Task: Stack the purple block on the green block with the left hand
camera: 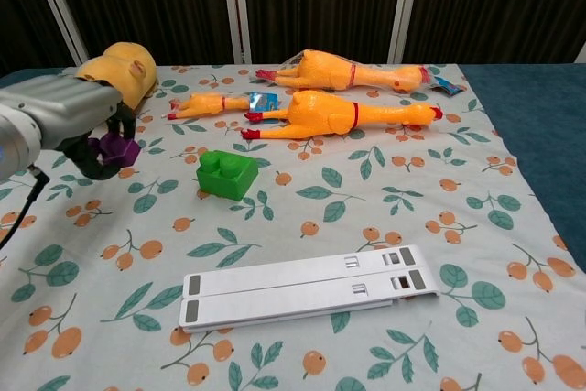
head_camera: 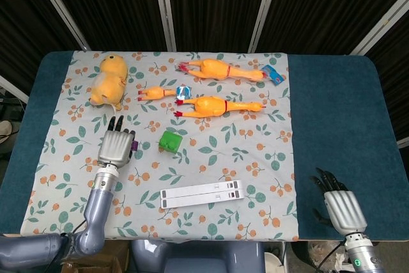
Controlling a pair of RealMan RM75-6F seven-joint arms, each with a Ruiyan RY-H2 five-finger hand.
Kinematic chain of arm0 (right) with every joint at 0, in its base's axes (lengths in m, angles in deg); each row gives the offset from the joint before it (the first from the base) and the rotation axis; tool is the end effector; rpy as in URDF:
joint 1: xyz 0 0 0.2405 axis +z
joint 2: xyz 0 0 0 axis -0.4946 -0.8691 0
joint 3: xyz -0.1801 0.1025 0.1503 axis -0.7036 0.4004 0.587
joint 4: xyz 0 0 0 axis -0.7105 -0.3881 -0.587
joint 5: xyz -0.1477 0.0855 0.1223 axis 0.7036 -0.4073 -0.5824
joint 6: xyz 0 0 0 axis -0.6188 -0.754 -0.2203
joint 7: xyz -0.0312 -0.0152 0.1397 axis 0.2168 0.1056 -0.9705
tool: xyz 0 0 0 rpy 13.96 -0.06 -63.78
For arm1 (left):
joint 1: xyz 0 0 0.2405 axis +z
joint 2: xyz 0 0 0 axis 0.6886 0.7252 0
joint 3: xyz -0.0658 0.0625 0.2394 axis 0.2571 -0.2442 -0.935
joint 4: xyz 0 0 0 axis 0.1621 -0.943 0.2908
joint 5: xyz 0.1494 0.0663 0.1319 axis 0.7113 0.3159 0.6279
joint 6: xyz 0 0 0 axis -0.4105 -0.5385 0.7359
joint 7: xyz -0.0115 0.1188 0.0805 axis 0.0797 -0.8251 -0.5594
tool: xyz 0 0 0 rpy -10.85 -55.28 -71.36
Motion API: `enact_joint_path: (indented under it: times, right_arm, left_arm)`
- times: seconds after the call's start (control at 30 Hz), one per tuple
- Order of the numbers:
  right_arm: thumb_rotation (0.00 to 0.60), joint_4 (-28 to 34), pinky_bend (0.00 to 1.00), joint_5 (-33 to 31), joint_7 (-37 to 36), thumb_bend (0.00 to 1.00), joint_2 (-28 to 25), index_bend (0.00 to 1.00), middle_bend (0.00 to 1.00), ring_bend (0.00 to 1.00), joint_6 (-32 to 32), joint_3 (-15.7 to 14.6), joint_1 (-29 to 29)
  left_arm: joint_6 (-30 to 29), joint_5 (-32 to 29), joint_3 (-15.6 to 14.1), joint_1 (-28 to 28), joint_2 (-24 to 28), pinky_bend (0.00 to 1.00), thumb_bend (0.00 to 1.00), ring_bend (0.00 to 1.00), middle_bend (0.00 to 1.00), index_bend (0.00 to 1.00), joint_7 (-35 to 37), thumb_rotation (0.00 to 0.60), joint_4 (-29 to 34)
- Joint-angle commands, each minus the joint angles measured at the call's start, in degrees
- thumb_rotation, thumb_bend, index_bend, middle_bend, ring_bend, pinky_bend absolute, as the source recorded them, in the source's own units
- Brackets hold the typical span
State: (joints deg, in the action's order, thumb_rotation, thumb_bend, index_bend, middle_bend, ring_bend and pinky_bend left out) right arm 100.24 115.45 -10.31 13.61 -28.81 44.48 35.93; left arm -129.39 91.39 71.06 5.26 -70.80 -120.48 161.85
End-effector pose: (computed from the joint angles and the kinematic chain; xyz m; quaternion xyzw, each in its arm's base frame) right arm -0.2836 -0.1629 0.0971 0.6590 -0.4336 0.3175 0.5263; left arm -0.1376 0.3153 0.0016 -0.7198 -0.3194 -0.2238 0.5743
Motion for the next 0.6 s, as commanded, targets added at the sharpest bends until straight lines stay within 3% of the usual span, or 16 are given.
enact_joint_path:
  times: [0.03,0.27,0.6]
  right_arm:
    - [0.600,0.00,0.27,0.03,-0.53,0.29,-0.24,0.19,0.08,0.09,-0.22,0.05,-0.11]
    - [0.600,-0.25,0.27,0.10,-2.60,0.29,-0.95,0.18,0.08,0.09,-0.42,0.17,-0.25]
    - [0.600,-0.67,0.27,0.00,-4.16,0.29,-1.32,0.18,0.08,0.09,0.27,0.14,-0.05]
  left_arm:
    - [-5.06,-5.06,3.16,-4.38,2.84,0.00,0.51,0.03,0.46,0.56,-8.97,0.600,9.88]
    - [-14.37,-13.35,7.27,-11.95,-0.99,0.00,0.52,0.03,0.46,0.57,-20.63,0.600,14.85]
    - [-20.94,-16.97,8.53,-21.91,-7.89,0.00,0.53,0.03,0.46,0.59,-30.61,0.600,7.57]
